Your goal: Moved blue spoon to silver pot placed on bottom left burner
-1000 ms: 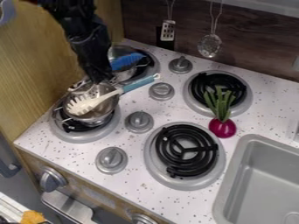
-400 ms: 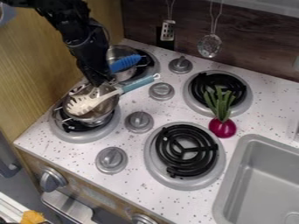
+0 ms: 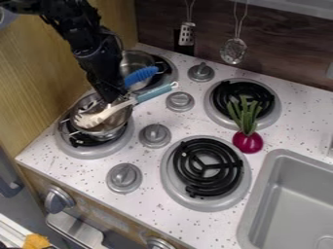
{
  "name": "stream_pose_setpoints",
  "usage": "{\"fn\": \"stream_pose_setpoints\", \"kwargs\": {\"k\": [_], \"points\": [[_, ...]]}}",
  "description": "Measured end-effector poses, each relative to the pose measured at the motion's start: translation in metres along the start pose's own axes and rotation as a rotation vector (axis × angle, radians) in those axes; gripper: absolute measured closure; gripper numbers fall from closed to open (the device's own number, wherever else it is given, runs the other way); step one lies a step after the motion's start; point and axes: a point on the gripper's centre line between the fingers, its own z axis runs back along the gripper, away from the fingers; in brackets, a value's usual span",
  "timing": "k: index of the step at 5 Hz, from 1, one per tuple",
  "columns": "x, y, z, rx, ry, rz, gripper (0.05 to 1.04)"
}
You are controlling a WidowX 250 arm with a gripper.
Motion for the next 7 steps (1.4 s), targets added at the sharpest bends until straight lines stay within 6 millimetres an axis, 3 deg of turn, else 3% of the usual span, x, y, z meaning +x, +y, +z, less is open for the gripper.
{"fn": "stream_pose_setpoints", "kwargs": {"k": [2, 3, 4, 5, 6, 7], "points": [[-0.0060, 0.0044, -0.0082, -0.013, -0.016, 0.001, 0.977], [-0.0072, 0.0068, -0.0117, -0.015, -0.029, -0.004, 0.887], [-0.0066, 0.0101, -0.0117, 0.001, -0.039, -0.003, 0.657], [-0.0093, 0.0090, -0.0125, 0.003, -0.034, 0.007, 0.338], [-0.0081, 0.0078, -0.0091, 0.021, -0.019, 0.016, 0.099], [-0.0076, 0.0032, -0.0043, 0.019, 0.004, 0.003, 0.083]]}}
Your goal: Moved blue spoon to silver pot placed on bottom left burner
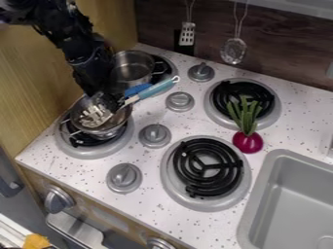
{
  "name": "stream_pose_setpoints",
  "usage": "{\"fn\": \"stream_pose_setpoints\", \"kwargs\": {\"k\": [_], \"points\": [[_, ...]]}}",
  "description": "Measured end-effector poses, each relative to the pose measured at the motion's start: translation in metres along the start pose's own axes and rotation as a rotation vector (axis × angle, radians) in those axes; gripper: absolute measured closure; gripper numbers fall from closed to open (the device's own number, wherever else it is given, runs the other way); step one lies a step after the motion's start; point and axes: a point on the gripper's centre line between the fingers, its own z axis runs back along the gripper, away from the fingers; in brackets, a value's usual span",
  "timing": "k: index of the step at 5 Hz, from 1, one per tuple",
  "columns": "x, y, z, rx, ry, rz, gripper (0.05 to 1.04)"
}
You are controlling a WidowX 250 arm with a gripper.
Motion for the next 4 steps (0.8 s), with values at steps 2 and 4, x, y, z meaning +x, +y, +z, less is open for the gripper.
{"fn": "stream_pose_setpoints", "kwargs": {"k": [2, 4], "points": [[0.013, 0.000, 0.016, -0.042, 0.015, 0.007, 0.083], [0.041, -0.048, 0.030, -0.162, 0.061, 0.076, 0.083]]}}
